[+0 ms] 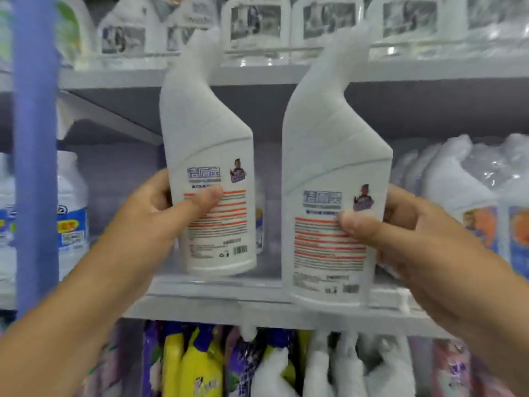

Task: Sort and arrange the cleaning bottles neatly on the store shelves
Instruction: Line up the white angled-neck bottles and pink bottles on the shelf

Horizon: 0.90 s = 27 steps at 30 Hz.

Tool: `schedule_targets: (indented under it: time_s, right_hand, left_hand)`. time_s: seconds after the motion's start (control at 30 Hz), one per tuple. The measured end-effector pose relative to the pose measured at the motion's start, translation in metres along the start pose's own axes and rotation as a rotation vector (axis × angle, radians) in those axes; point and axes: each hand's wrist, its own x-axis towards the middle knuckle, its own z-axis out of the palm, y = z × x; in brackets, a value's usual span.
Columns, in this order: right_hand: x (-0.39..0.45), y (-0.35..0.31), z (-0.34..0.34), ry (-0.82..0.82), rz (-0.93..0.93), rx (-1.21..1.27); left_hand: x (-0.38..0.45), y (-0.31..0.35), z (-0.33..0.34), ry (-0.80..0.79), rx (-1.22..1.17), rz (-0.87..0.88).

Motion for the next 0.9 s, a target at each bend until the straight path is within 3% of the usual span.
schedule_targets:
  time_s: [0.07,0.37,0.7,0.9]
  right_hand:
    - [0.027,0.004,0.001,-0.061,0.043,-0.015]
    - [0.085,0.056,0.008,-0.032,0.287,-0.067]
    - [0.106,0.087,0.029,0.073,0.429,-0.166]
    - [0.136,0.125,0.049,0.272,0.503,-0.268]
  left_hand:
    - [0.019,-0.005,-0.003,-0.001,0.074,-0.073]
    - [0.055,-0.043,-0.015,0.020,0.260,-0.331]
    - [0.107,-0.086,-0.023,-0.192,0.203,-0.525]
    - [0.132,-0.130,-0.030,-0.406,0.272,-0.469]
